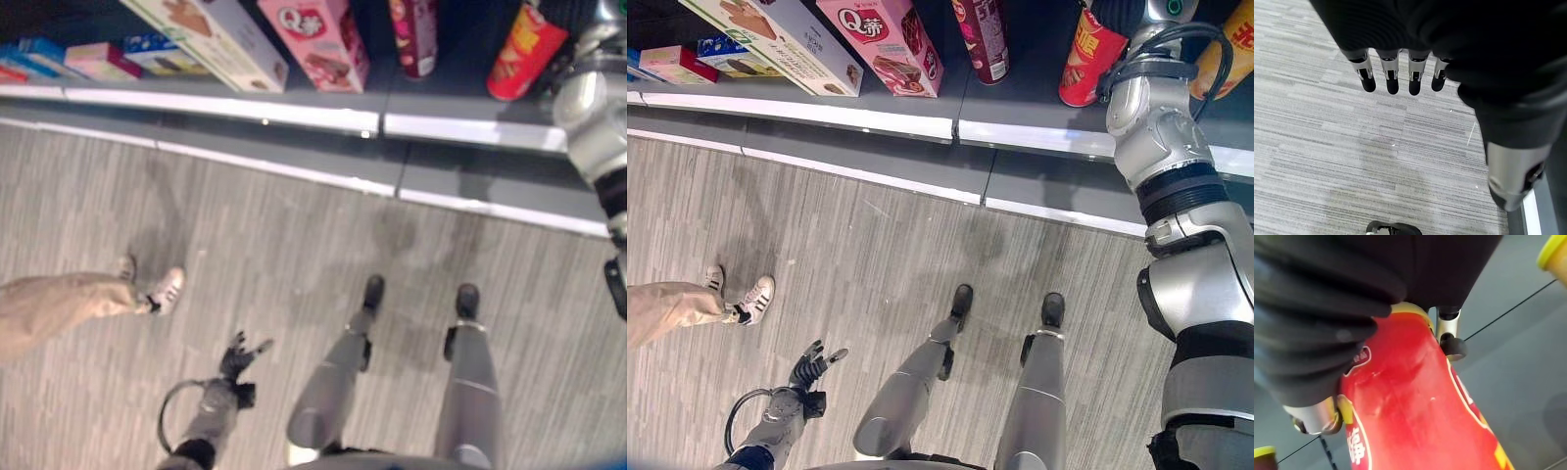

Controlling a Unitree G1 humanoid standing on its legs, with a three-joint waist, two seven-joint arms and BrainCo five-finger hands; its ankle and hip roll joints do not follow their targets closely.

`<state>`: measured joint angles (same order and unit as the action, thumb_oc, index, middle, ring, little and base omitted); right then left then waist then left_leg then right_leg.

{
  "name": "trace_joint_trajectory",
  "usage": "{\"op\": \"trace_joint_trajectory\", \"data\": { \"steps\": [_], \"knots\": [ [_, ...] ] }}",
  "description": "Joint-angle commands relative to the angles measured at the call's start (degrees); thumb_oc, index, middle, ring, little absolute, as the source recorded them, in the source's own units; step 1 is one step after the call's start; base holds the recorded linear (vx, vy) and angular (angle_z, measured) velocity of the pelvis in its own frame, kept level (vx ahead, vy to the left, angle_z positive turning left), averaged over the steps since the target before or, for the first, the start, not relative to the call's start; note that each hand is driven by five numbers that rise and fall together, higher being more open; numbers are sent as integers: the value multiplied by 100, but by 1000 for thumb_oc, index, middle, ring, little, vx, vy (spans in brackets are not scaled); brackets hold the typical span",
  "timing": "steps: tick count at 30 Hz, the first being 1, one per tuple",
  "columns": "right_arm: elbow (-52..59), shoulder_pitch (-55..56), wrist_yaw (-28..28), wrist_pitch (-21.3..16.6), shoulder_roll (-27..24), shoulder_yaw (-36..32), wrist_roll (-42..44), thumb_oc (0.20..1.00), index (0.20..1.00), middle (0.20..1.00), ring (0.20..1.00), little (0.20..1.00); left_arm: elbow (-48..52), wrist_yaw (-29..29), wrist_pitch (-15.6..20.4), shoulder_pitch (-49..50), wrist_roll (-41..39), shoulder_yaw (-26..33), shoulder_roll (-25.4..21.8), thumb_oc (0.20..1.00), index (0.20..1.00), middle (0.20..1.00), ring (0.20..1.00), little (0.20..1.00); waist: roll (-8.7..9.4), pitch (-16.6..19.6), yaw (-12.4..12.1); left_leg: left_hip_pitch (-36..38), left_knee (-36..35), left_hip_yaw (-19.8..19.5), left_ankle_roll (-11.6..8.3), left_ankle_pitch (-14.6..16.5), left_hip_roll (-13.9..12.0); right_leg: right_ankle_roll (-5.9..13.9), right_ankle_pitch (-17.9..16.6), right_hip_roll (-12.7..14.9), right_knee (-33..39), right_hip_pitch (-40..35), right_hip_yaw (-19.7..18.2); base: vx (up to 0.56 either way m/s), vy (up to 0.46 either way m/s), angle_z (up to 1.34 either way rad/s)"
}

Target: Put the goods on the table back onto the shelves and tidy them up.

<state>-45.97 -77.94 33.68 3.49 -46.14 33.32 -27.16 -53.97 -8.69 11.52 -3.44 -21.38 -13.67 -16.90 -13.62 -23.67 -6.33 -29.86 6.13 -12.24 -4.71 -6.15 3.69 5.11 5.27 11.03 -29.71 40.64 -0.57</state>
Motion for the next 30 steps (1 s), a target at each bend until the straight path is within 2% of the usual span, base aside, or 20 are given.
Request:
{"op": "trace_joint_trajectory", "data": {
  "steps": [1, 22, 23, 30],
  "knots": [
    [-193, -717, 193, 22, -262, 379, -221, 200, 200, 200, 200, 200, -154, -154, 119, -174, -146, -205, -342, 1000, 1000, 1000, 1000, 1000, 170, 66, -120, -61, 334, 377, -101, 479, -229, 270, -821, 328, 896, -560, -319, 0, 0, 0],
    [-318, -692, 182, 117, -61, 461, -344, 200, 200, 200, 200, 200, -169, -237, 100, -272, -146, -215, -311, 1000, 1000, 1000, 1000, 1000, 197, 66, -198, -145, 392, 357, -82, 495, -177, 280, -831, 383, 902, -571, -290, 2, 7, 3],
    [-375, -675, 193, 132, -37, 450, -343, 1000, 1000, 1000, 1000, 1000, -186, -248, 98, -282, -137, -223, -307, 1000, 1000, 1000, 1000, 1000, 190, 63, -202, -158, 394, 360, -85, 487, -166, 278, -836, 384, 898, -560, -286, 0, 0, 0],
    [-355, -687, 239, 139, 35, 458, -339, 1000, 1000, 1000, 1000, 1000, -202, -249, 86, -281, -131, -219, -303, 1000, 1000, 1000, 1000, 1000, 199, 78, -216, -137, 359, 368, -83, 477, -191, 278, -851, 362, 948, -569, -309, 0, 0, 0]
  ]
}}
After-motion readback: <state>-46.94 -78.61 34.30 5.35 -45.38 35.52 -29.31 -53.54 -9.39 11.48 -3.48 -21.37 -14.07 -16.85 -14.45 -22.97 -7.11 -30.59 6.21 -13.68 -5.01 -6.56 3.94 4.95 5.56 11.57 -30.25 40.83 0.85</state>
